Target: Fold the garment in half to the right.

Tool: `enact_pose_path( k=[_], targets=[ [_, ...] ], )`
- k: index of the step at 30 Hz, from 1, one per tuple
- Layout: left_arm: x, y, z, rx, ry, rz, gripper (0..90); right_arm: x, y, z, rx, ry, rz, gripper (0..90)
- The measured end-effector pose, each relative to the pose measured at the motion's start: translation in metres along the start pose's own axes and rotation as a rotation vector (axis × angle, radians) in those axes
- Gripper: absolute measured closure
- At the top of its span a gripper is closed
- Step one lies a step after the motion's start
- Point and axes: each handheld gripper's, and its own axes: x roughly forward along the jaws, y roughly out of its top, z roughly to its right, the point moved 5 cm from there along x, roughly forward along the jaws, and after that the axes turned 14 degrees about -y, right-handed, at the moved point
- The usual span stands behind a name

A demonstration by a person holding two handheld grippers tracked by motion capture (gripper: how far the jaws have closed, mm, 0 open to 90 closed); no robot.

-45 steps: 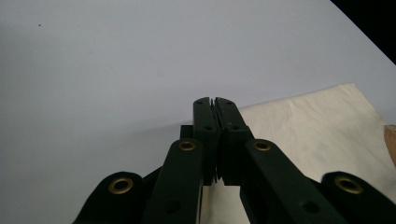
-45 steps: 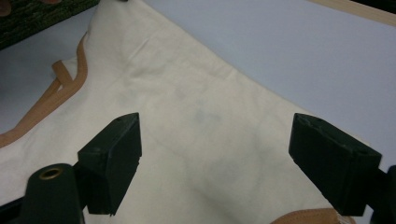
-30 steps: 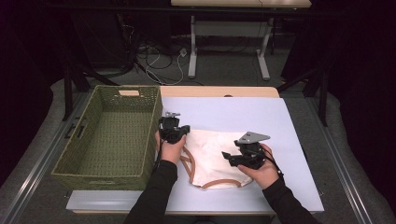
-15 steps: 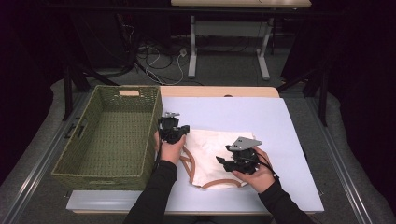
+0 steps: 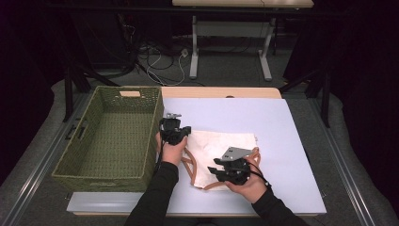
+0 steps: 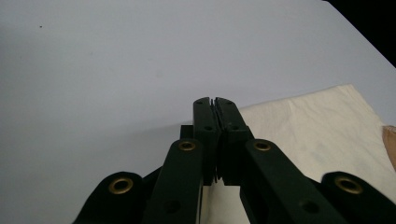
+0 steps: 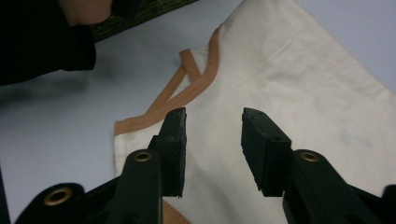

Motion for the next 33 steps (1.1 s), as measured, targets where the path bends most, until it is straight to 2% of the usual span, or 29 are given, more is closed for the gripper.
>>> enact_pose_path(
  k=[7,14,17,25,26,33],
  targets=[
    [0.001,-0.001,0.0,0.002,0.005,-0.004,88.0,0.002,-0.002,-0.02,-0.031,0.039,-0.029,65.5],
    [0.001,-0.001,0.0,0.005,0.005,-0.003,88.0,0.003,-0.004,-0.033,-0.033,0.055,-0.05,66.3],
    [0.001,-0.001,0.0,0.005,0.007,-0.007,88.0,0.007,-0.006,-0.038,-0.049,0.071,-0.05,66.3],
    [0.001,-0.001,0.0,0.006,0.008,-0.009,88.0,0.014,-0.012,-0.052,-0.071,0.097,-0.095,66.4],
    [0.001,-0.001,0.0,0.006,0.008,-0.01,88.0,0.015,-0.012,-0.053,-0.074,0.101,-0.086,66.4],
    [0.001,-0.001,0.0,0.006,0.008,-0.008,88.1,0.019,-0.014,-0.059,-0.083,0.104,-0.1,68.8]
  ],
)
